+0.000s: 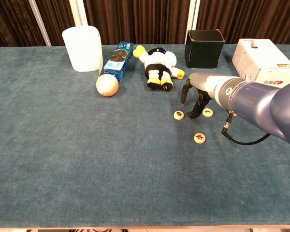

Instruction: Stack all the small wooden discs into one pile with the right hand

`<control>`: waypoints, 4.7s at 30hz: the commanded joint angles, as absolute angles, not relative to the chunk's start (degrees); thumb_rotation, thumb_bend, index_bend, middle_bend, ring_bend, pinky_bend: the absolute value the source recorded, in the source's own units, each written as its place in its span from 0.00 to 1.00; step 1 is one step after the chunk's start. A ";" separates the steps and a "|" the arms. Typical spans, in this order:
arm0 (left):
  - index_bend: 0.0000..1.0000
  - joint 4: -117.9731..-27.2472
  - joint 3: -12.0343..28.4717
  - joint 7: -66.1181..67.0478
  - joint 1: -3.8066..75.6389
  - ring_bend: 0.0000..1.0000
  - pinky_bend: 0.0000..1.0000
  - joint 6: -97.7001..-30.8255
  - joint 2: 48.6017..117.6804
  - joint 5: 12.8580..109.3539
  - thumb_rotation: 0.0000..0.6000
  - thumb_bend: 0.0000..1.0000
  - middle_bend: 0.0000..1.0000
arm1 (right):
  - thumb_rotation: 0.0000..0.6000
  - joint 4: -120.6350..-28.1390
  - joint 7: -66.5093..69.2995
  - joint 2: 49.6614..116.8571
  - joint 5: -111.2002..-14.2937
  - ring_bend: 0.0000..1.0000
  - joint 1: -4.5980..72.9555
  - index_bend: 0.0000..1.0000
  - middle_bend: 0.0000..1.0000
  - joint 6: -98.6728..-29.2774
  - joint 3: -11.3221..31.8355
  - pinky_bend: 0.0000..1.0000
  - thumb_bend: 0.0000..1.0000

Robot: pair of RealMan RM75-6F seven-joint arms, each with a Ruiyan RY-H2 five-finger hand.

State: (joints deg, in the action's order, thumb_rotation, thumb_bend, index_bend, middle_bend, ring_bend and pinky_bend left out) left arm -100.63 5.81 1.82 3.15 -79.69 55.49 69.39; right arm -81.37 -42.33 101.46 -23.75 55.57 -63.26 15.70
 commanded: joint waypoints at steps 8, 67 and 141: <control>0.05 -100.85 5.78 1.84 3.15 0.00 0.00 -79.58 55.33 69.18 1.00 0.15 0.00 | 1.00 -80.54 -39.93 102.28 -26.76 0.00 54.07 0.41 0.00 -62.75 15.07 0.00 0.41; 0.07 -101.25 5.74 2.61 3.54 0.00 0.00 -78.55 55.07 67.48 1.00 0.15 0.00 | 1.00 -74.48 -35.77 107.44 -34.15 0.00 50.01 0.52 0.00 -60.03 17.52 0.00 0.41; 0.07 -101.83 5.36 2.71 3.45 0.00 0.00 -78.74 54.91 67.78 1.00 0.15 0.00 | 1.00 -83.94 -36.72 89.27 -25.01 0.00 47.28 0.52 0.00 -58.83 14.35 0.00 0.41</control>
